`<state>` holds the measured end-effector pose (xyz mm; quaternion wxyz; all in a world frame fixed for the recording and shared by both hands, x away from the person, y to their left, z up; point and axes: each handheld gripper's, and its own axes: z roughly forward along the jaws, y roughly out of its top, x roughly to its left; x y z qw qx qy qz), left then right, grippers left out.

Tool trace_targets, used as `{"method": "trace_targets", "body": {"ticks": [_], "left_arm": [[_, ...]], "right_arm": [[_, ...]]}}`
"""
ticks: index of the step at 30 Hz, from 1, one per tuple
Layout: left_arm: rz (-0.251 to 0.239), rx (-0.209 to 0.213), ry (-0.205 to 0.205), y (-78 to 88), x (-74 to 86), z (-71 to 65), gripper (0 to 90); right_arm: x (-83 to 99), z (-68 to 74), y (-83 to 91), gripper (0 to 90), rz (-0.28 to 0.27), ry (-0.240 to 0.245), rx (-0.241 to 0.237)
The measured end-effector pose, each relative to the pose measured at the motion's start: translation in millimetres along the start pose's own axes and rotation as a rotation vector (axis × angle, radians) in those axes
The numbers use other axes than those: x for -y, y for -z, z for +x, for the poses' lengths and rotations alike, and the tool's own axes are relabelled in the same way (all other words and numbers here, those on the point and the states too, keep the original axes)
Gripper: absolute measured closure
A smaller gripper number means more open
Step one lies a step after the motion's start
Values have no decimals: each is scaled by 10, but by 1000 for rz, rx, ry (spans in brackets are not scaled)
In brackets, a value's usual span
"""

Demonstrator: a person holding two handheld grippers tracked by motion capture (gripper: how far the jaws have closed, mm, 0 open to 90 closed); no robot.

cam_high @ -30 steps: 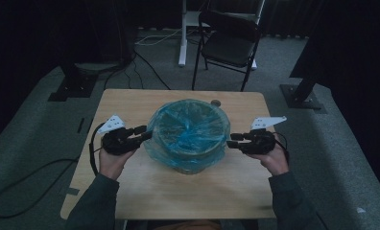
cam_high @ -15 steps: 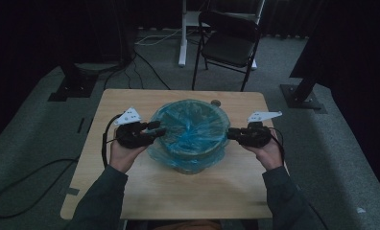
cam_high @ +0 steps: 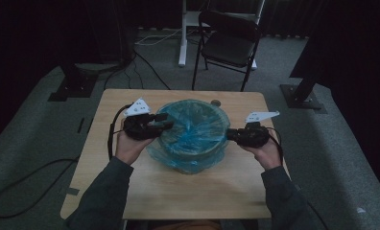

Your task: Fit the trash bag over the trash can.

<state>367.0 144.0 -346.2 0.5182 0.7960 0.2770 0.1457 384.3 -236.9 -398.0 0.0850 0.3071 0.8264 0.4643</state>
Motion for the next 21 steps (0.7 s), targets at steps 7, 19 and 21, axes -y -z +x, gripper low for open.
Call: {"method": "trace_targets", "body": {"ticks": [7,19,21], "left_arm": [[42,35,-49,-145,-148,-38,579],[103,42,-104,-374,-326,-85,595],[126,50,-128,-418,-360,-99,595]], "right_arm": [[6,18,-21,737,2,8,-10],[16,22,-21,734,-3,11,-15],[18,20,-21,733,-4,10,-17]]}}
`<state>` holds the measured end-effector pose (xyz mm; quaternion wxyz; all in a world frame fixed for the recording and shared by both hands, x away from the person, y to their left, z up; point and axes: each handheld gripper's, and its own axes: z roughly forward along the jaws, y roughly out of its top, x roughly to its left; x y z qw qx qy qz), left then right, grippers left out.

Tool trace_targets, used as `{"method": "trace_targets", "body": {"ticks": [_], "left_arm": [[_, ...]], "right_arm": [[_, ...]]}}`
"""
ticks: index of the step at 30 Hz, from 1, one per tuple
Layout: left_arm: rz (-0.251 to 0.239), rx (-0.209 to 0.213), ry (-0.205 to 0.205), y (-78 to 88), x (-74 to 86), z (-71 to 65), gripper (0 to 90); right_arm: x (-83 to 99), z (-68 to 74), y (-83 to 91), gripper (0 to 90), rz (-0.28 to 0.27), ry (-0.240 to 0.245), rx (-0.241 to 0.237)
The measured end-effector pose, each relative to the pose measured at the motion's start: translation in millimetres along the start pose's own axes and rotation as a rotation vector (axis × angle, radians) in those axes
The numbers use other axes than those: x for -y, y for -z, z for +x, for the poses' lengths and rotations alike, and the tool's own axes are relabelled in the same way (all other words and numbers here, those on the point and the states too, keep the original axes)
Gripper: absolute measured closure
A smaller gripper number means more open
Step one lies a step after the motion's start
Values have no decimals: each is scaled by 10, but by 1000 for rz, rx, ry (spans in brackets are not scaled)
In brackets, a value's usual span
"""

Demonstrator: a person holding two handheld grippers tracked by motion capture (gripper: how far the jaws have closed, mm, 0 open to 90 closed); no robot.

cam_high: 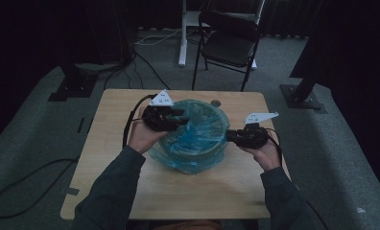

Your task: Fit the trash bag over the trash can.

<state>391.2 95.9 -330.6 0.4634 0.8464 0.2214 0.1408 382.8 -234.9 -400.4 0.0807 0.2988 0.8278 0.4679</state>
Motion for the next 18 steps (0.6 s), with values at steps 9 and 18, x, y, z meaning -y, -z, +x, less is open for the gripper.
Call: {"method": "trace_targets", "body": {"ticks": [9,18], "left_arm": [[95,23,-57,-191,-62,-6,636],[148,25,-104,-258,-67,-47,696]], "right_arm": [[5,5,10,731,-3,10,-6],[18,-2,2,724,-5,3,-11]]}}
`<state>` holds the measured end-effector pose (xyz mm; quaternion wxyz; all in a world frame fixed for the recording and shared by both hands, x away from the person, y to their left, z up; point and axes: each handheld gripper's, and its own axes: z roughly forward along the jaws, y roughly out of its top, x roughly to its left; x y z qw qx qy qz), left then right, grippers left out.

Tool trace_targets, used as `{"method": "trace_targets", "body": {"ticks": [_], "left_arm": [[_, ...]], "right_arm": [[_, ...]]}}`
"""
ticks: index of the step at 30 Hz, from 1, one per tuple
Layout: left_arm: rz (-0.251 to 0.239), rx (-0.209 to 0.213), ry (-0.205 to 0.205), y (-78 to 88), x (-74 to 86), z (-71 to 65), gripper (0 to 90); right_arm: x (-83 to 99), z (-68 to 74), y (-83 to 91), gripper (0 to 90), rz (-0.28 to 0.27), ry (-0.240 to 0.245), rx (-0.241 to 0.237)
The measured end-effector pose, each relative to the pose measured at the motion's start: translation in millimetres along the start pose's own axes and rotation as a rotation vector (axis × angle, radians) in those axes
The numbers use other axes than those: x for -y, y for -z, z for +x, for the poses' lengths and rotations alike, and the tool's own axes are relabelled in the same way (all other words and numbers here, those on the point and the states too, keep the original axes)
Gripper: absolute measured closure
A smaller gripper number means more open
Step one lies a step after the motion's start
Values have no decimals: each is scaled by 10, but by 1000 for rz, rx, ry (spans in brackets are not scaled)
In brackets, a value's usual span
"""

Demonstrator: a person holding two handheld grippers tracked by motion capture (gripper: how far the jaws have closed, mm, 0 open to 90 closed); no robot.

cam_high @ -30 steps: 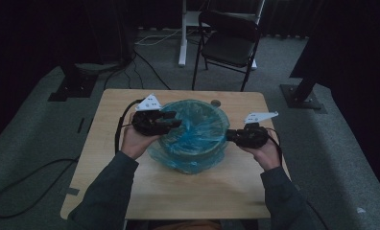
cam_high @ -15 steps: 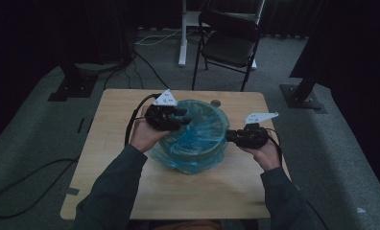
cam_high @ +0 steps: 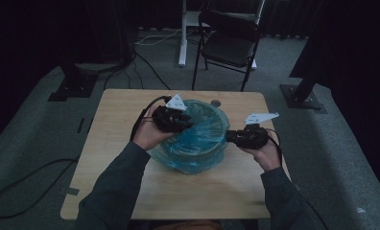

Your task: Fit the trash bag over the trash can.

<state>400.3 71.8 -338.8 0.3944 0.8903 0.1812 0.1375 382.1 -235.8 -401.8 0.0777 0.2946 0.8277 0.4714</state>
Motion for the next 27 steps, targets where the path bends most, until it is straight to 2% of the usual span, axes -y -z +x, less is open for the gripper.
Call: {"method": "trace_targets", "body": {"ticks": [3,9,17,20,22,27], "left_arm": [[5,11,-13,-32,-50,-3,696],[80,29,-53,-149,-112,-30,696],[113,9,-86,-242,-218,-50,683],[159,25,-96,-288,-245,-39,675],[198,20,-113,-334,-237,-38,671],[222,18,-124,-399,-229,-37,661]], "right_arm": [[1,2,-4,724,0,2,0],[1,3,6,722,-3,5,-3],[10,-3,-4,719,1,2,-7],[9,-3,-3,719,1,2,-8],[9,-4,1,718,-1,5,-8],[7,-9,3,717,0,5,-10]]}}
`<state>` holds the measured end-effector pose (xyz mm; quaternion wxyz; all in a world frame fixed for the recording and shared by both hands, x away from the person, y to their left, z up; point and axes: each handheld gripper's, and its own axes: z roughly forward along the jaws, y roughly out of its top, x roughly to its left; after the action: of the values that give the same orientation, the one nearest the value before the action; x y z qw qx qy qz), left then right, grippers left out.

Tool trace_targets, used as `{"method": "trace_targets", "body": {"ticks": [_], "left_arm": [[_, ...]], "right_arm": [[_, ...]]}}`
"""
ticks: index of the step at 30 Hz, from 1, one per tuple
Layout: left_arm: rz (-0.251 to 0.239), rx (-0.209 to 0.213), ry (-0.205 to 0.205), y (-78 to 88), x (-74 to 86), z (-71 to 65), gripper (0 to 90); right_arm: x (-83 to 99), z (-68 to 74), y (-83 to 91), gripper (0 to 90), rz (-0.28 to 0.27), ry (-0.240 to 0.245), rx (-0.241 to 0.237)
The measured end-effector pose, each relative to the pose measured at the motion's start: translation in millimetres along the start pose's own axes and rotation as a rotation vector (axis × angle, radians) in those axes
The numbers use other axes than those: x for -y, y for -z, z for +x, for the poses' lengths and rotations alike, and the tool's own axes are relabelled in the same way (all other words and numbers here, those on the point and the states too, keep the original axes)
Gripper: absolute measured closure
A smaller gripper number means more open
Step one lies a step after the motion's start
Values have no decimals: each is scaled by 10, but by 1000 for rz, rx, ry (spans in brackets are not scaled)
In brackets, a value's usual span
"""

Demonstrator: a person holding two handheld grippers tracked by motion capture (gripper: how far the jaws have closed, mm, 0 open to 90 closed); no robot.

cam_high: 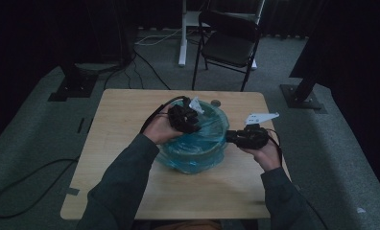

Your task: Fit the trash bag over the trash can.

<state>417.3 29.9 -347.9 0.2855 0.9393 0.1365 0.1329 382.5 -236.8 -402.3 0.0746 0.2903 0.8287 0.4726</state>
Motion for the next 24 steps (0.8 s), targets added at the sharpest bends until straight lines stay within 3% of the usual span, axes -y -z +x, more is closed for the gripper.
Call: {"method": "trace_targets", "body": {"ticks": [10,24], "left_arm": [[61,-18,-13,-119,-14,-8,636],[97,-42,-13,-180,-58,43,618]], "right_arm": [[7,2,1,712,0,3,-5],[31,-1,-12,714,1,-3,-8]]}}
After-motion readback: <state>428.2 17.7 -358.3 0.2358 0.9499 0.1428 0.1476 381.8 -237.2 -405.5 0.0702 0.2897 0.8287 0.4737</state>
